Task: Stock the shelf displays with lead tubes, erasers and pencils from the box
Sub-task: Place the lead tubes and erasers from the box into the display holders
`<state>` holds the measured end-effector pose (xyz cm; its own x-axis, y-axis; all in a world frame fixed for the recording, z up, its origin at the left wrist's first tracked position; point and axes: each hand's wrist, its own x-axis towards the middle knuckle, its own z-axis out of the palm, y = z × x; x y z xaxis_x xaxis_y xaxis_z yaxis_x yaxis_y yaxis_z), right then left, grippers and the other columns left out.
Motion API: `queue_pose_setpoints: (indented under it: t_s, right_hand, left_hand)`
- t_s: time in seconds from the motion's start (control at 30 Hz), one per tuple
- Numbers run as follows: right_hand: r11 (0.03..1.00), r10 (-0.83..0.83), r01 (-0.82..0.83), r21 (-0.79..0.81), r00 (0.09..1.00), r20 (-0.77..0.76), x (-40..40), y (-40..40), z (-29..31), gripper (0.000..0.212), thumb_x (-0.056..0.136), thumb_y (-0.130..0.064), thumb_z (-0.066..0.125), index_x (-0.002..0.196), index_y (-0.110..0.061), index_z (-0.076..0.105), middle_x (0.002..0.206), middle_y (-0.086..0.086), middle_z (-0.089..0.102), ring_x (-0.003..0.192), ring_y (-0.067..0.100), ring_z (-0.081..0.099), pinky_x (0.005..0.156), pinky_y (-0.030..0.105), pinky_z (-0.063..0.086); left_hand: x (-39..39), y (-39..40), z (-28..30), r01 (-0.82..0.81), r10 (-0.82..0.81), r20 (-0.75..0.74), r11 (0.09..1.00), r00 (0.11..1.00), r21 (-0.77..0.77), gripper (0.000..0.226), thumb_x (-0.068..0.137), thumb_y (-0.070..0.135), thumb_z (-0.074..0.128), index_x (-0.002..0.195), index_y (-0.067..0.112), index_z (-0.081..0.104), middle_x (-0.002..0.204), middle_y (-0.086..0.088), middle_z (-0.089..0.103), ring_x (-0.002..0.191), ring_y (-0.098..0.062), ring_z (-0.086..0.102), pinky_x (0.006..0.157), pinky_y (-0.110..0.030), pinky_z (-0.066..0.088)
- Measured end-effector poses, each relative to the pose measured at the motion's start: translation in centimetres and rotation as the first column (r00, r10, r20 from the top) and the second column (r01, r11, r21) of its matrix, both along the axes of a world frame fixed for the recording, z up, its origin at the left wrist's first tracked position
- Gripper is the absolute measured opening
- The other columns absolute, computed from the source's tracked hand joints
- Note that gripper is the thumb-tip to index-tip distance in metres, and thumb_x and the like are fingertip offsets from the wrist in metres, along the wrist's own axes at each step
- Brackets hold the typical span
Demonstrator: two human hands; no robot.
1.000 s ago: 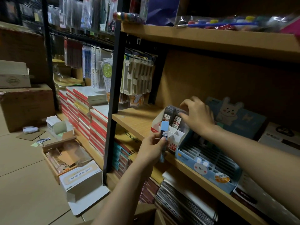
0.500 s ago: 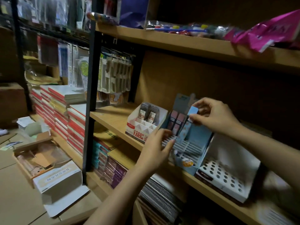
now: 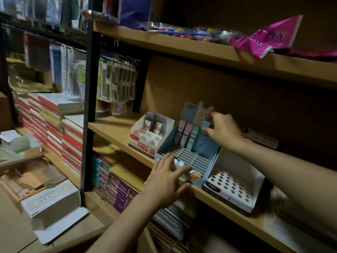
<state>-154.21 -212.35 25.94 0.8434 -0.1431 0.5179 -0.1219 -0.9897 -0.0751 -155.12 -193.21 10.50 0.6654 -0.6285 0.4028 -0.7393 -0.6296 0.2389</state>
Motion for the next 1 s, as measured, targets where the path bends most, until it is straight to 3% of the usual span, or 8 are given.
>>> queue_pose_setpoints:
  t_s: [0.27, 0.43, 0.53, 0.6, 0.7, 0.8, 0.9, 1.0]
  right_hand:
    - [0.997, -0.037, 0.032, -0.067, 0.997, -0.071, -0.4, -0.9, -0.2, 0.027, 0.083, -0.024, 0.075, 0.102, -0.013, 0.059, 0.097, 0.009, 0.068, 0.085, 0.026, 0.068, 0.070, 0.042, 0.059]
    - [0.997, -0.001, 0.007, 0.076, 0.997, -0.074, -0.7, -1.0, -1.5, 0.023, 0.087, -0.020, 0.072, 0.102, -0.014, 0.056, 0.078, 0.003, 0.066, 0.053, 0.003, 0.066, 0.047, 0.023, 0.054]
    - [0.991, -0.020, 0.028, 0.127, 0.998, -0.066, -0.4, -1.1, -1.8, 0.021, 0.088, -0.020, 0.071, 0.099, -0.012, 0.055, 0.073, 0.002, 0.066, 0.048, 0.001, 0.064, 0.042, 0.019, 0.047]
    - [0.994, -0.051, 0.059, 0.095, 0.996, -0.077, -0.3, -1.2, -1.9, 0.021, 0.088, -0.021, 0.071, 0.097, -0.013, 0.055, 0.072, 0.003, 0.065, 0.051, 0.004, 0.065, 0.044, 0.024, 0.051]
    - [0.993, -0.098, 0.093, -0.077, 0.992, -0.073, -0.2, -1.0, -1.8, 0.025, 0.084, -0.025, 0.075, 0.097, -0.012, 0.059, 0.086, 0.009, 0.066, 0.074, 0.022, 0.068, 0.062, 0.040, 0.059]
    - [0.964, -0.116, 0.106, -0.244, 0.993, -0.030, -0.2, -0.9, -1.8, 0.027, 0.081, -0.026, 0.078, 0.098, -0.011, 0.063, 0.096, 0.010, 0.064, 0.086, 0.030, 0.065, 0.066, 0.040, 0.057]
    - [0.959, -0.107, 0.103, -0.262, 0.994, -0.001, -0.3, -0.9, -2.1, 0.029, 0.079, -0.024, 0.079, 0.099, -0.011, 0.063, 0.098, 0.010, 0.064, 0.088, 0.032, 0.065, 0.065, 0.039, 0.056]
    - [0.982, -0.109, 0.105, -0.160, 0.994, -0.019, -0.4, -0.6, -2.4, 0.028, 0.081, -0.027, 0.078, 0.103, -0.012, 0.068, 0.102, 0.010, 0.067, 0.092, 0.029, 0.066, 0.075, 0.043, 0.058]
  left_hand:
    - [0.4, -0.2, -0.4, 0.002, -0.002, -0.011, 0.999, 1.000, -0.036, 0.053, 0.094, 0.062, 0.038, 0.143, 0.051, 0.021, 0.160, -0.005, 0.010, 0.148, -0.024, 0.000, 0.119, -0.045, 0.003]
    - [0.4, -0.3, -0.4, 0.000, -0.001, -0.019, 0.999, 1.000, -0.045, 0.052, 0.093, 0.061, 0.040, 0.142, 0.052, 0.022, 0.160, -0.004, 0.011, 0.148, -0.024, 0.001, 0.120, -0.046, 0.006]
    - [0.4, -0.3, -0.4, 0.002, -0.003, -0.023, 0.999, 1.000, -0.042, 0.053, 0.094, 0.060, 0.042, 0.142, 0.052, 0.021, 0.160, -0.003, 0.009, 0.148, -0.025, -0.001, 0.121, -0.048, 0.008]
    - [0.3, -0.3, -0.5, 0.002, -0.003, -0.025, 0.999, 1.000, -0.048, 0.054, 0.094, 0.059, 0.043, 0.142, 0.052, 0.021, 0.161, -0.003, 0.008, 0.149, -0.025, -0.002, 0.121, -0.048, 0.009]
    - [0.2, -0.3, -0.6, 0.005, -0.006, -0.023, 0.999, 1.000, -0.052, 0.054, 0.094, 0.057, 0.045, 0.142, 0.052, 0.021, 0.161, -0.002, 0.007, 0.148, -0.025, -0.002, 0.120, -0.047, 0.007]
    - [0.2, -0.3, -0.6, 0.006, -0.006, -0.013, 0.999, 1.000, -0.053, 0.054, 0.094, 0.056, 0.046, 0.142, 0.051, 0.022, 0.161, -0.004, 0.008, 0.148, -0.026, -0.002, 0.119, -0.046, 0.006]
    - [0.2, -0.3, -0.6, 0.009, -0.009, -0.002, 0.998, 1.000, -0.058, 0.054, 0.094, 0.056, 0.046, 0.143, 0.051, 0.023, 0.160, -0.005, 0.010, 0.148, -0.025, -0.001, 0.120, -0.047, 0.007]
    - [0.3, -0.3, -0.7, 0.011, -0.011, 0.009, 0.998, 1.000, -0.064, 0.055, 0.093, 0.057, 0.046, 0.143, 0.051, 0.023, 0.160, -0.004, 0.011, 0.148, -0.024, 0.001, 0.121, -0.048, 0.011]
